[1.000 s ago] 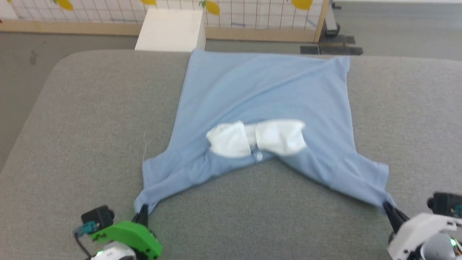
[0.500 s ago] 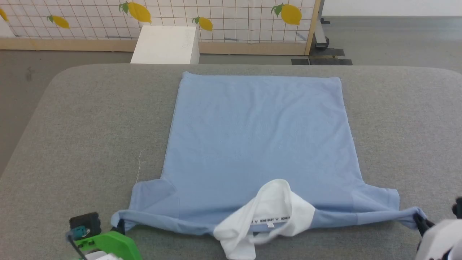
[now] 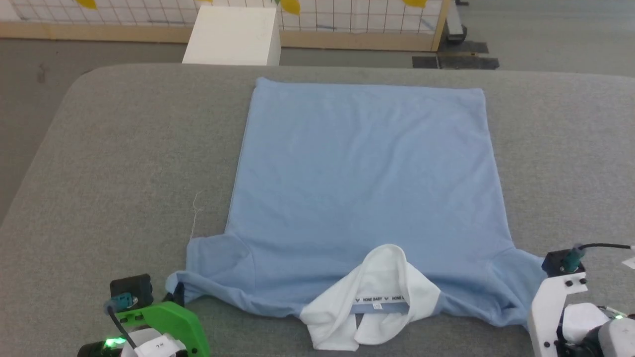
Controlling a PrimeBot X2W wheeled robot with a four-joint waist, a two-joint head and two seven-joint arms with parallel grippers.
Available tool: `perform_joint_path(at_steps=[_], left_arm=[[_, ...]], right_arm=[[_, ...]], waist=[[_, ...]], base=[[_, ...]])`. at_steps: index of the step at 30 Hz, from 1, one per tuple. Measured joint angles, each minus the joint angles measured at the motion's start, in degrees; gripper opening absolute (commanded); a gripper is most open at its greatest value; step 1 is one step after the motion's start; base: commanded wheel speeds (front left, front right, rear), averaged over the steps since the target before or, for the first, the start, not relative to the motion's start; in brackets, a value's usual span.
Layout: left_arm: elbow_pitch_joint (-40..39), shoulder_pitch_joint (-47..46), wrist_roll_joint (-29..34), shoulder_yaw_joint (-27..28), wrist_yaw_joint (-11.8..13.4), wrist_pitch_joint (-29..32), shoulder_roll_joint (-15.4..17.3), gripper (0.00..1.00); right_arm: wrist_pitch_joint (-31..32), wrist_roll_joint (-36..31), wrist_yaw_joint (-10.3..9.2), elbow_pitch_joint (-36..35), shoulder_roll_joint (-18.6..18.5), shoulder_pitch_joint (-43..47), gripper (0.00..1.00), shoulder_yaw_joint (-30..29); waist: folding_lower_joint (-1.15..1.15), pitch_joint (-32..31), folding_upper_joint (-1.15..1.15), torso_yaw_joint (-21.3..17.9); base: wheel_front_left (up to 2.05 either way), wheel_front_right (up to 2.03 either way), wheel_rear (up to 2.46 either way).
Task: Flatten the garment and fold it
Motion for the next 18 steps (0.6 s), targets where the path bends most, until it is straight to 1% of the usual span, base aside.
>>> perform_joint_path(at_steps=[3,5,6,8,11,12,15,18], left_arm=[[0.1,-0.4,-0.08,-0.02,-0.23,-0.34,-0.3,0.0],[0.25,-0.4,-0.41,-0.01,-0.44,-0.71,-0.48,0.0],[0.4,-0.4,-0.46,0.01,-0.44,-0.75,-0.52,0.0],[0.53,-0.37,-0.47,0.02,-0.43,-0.97,-0.62,0.0],[0.47,-0.31,-1.0,0.23,-0.44,-1.48,-0.7,0.0],[0.47,-0.24,-1.0,0.2,-0.44,-1.48,-0.67,0.0],[0.21,-0.2,-1.0,0.32,-0.43,-2.13,-0.65,0.0],[-0.42,-0.19,-0.97,0.23,-0.47,-2.94,-0.55,0.0]], right_arm=[[2.09,0.89,0.0,0.53,-1.16,-1.25,0.0,1.21],[2.75,2.41,0.0,0.4,-1.45,-1.35,0.31,0.93],[2.76,3.58,-0.01,0.16,-1.44,-1.35,1.0,0.43],[2.44,5.86,-0.01,-0.91,-1.35,-1.31,1.0,-0.87],[-0.67,9.02,0.0,-5.78,-1.45,-1.33,1.0,-2.22],[-2.23,10.26,0.0,-7.49,-1.42,-1.36,1.0,-3.09],[-7.95,11.13,-0.01,-12.2,-1.3,-2.1,1.0,-6.38],[-14.82,11.14,-0.01,-14.78,0.18,-4.42,1.0,-10.39]], waist=[[0.0,0.68,0.0,0.54],[0.0,0.82,0.0,0.74],[0.0,0.77,0.0,0.75],[0.0,0.44,0.0,0.67],[0.0,-0.22,0.0,0.17],[0.0,-0.41,0.0,-0.06],[0.0,-0.71,0.0,-0.88],[0.0,-0.79,0.0,-1.57]], base=[[0.0,0.0,0.0],[0.0,0.0,0.0],[0.0,0.0,0.0],[0.0,0.0,0.0],[0.0,0.0,0.0],[0.0,0.0,0.0],[0.0,0.0,0.0],[0.0,0.0,0.0]])
